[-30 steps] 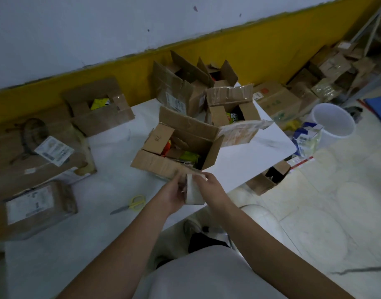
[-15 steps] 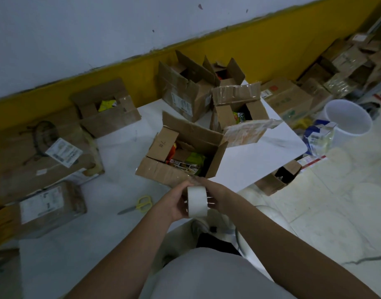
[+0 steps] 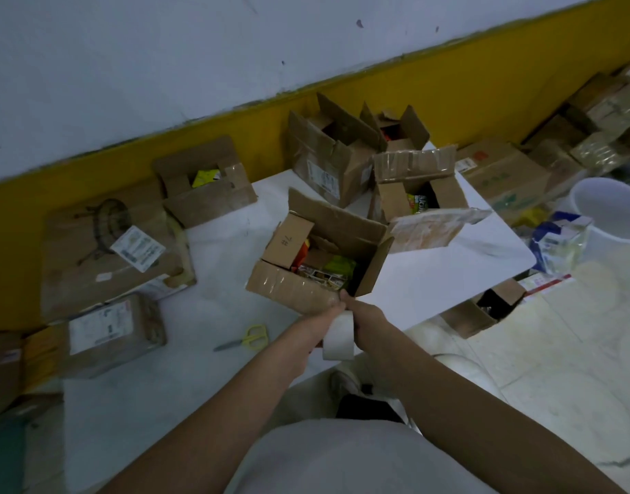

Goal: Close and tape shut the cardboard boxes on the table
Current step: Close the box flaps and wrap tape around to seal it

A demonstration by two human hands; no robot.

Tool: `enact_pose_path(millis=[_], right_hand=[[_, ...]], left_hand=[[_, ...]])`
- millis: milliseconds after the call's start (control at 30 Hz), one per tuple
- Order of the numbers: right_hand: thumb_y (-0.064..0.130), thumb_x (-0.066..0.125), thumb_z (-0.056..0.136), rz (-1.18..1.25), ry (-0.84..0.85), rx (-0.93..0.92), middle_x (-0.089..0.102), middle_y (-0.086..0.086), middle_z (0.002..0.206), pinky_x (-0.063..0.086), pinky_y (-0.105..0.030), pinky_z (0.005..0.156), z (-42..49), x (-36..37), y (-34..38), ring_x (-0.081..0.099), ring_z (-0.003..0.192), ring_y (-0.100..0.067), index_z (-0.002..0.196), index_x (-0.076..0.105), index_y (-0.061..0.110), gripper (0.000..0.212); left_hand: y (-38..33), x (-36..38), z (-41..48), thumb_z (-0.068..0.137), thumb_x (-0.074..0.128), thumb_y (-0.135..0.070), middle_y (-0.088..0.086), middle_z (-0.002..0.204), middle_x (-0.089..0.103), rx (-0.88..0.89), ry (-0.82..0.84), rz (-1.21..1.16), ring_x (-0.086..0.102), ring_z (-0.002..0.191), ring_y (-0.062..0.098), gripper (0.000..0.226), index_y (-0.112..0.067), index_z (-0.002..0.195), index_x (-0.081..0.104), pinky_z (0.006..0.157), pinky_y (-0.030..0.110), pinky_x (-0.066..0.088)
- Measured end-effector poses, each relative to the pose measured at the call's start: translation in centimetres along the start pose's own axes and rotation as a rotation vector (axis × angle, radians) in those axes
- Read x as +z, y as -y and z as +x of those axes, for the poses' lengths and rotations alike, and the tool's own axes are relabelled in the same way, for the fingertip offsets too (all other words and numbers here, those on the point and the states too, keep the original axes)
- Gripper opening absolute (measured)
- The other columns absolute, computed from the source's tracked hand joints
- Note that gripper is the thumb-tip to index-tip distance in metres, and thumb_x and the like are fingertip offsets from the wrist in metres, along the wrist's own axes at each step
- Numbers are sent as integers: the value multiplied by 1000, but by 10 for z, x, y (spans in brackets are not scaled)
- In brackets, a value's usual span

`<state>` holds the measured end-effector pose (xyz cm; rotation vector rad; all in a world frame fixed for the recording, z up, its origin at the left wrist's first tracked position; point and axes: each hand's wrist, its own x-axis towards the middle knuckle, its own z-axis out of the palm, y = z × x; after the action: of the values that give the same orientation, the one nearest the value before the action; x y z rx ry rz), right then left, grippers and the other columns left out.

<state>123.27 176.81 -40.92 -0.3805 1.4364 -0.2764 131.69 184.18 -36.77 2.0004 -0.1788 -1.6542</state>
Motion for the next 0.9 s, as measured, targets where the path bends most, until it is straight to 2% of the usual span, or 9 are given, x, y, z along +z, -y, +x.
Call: enact_pose_path(millis=[67,167,267,367,533,633,700,800,900], right_hand=[[26,80,81,15,24,4,67,-17,97,53,-39,59,0,1,3,66,86,-32,106,59,-2,43],[18,77,84,34,41,-4,65,-17,98,55,-44,66,2,1,11,65,91,-33,106,58,-4,36],[17,75,84,-1,52,-8,67,-14,90,56,-40,60,4,4,12,66,81,-28,104,60,-3,31],[16,76,84,-8,33,-25,68,-12,87,53,-35,50,5,10,11,66,73,-25,98,61,0,25],[20,78,83,-63,-21,-58,69,-13,89,56,-36,59,7,11,9,68,79,-28,94,60,0,28],[25,77,83,-126,-59,-79,69,-13,93,56,-34,61,8,10,7,69,84,-28,93,60,3,30],[26,78,83,-122,-56,-90,70,-13,95,58,-35,64,9,10,7,69,84,-27,94,60,3,31],[30,76,84,-59,63,-81,71,-12,98,59,-36,67,9,5,13,70,86,-26,106,63,2,37],[32,70,89,-162,253,-63,70,-8,91,55,-29,67,5,-10,18,67,79,-19,109,67,3,35]], left_hand=[[1,-3,-9,95,58,-43,8,116,59,137,9,126,56,105,23,47,-12,130,55,89,34,49],[6,-22,-16,98,53,-40,4,114,62,307,53,310,57,102,19,35,-19,125,61,83,32,47],[6,-40,-21,98,53,-40,-2,93,64,363,98,409,59,89,15,23,-22,103,67,71,26,44],[16,-49,-20,98,52,-43,-5,76,56,364,70,468,53,77,13,26,-24,84,62,65,27,39],[28,-57,-17,97,52,-47,-1,88,64,352,88,478,58,81,14,36,-15,101,69,72,30,41],[32,-57,-16,98,51,-44,-6,84,61,363,59,504,55,77,9,31,-17,100,67,67,26,40],[35,-57,-16,99,50,-43,-4,89,62,391,61,494,57,83,12,32,-16,104,67,71,27,42],[39,-56,-13,100,49,-40,-1,94,63,423,51,409,57,87,12,32,-15,108,67,73,26,42],[43,-52,-5,100,50,-37,-2,81,54,452,29,413,49,73,8,27,-13,92,61,65,24,37]])
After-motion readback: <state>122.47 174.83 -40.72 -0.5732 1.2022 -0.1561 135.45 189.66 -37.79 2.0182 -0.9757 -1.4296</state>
